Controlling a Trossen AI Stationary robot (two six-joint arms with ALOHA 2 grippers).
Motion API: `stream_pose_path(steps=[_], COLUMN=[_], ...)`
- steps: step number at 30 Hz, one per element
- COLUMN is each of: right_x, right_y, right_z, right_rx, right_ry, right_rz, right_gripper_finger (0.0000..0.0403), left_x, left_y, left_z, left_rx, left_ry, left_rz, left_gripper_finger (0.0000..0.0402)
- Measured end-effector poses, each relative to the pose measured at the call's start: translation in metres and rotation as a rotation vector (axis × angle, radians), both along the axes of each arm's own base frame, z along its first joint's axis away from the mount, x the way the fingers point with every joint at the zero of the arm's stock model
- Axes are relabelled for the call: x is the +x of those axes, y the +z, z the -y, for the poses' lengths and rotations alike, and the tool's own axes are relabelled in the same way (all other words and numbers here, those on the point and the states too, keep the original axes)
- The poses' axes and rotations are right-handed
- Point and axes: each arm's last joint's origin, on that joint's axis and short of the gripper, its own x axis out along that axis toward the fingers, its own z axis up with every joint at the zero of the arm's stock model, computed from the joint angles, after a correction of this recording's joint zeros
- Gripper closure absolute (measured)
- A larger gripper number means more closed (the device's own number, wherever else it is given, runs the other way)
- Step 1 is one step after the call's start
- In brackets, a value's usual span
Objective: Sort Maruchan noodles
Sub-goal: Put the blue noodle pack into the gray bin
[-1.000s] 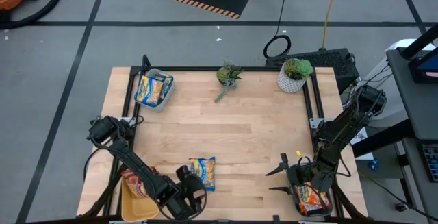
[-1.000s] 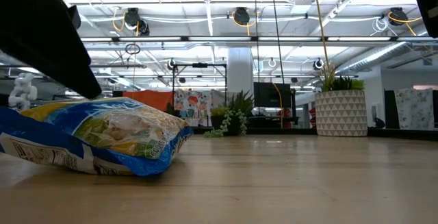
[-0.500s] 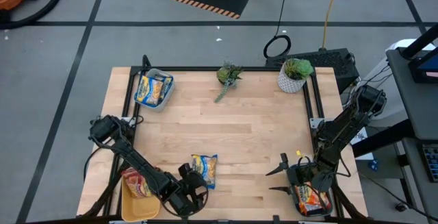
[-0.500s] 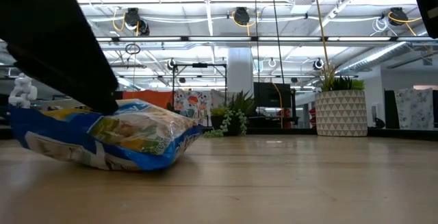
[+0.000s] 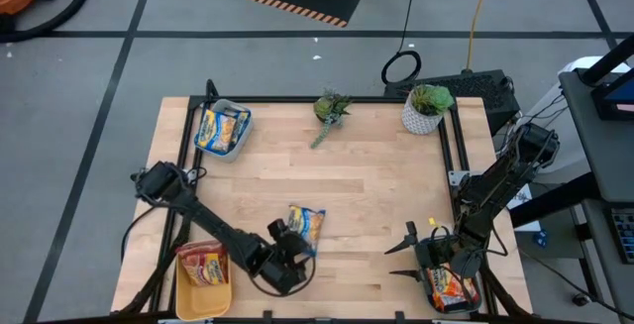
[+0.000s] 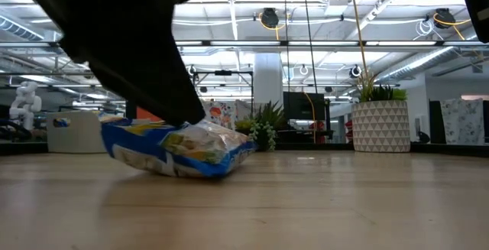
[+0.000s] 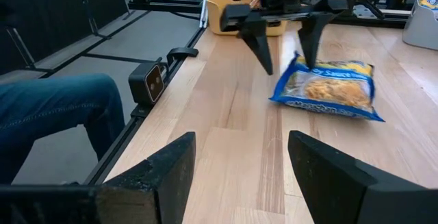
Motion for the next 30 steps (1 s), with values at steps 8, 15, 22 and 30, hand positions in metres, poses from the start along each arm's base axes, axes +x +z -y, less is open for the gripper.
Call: stream_pose_path(steps=[8, 15, 22, 30], right_x=[0.000, -0.001, -0.001, -0.001], right_y=[-0.001, -0.003, -0.003, -0.003], right_z=[0.000, 0.001, 0.001, 0.001], right_rx=[-0.012, -0.008, -0.008, -0.007], right_ry=[0.000, -0.008, -0.008, -0.008], right_rz=[-0.008, -0.025, -0.025, -0.025], right_gripper_finger=[0.0177, 0.0177, 0.0177, 0.0177], left_x=[0.003, 0.001, -0.001, -0.010], left_y=[-0.001, 0.011, 0.033, 0.041], left_z=[-0.009, 0.004, 0.017, 0.037], left_rx=[0.007, 0.006, 0.022, -0.029], left_ry=[0.030, -0.008, -0.021, -0.041], left_rz=[-0.030, -0.030, -0.062, -0.039], left_gripper_finger=[0.0076, 0.0076, 0.0076, 0.0076])
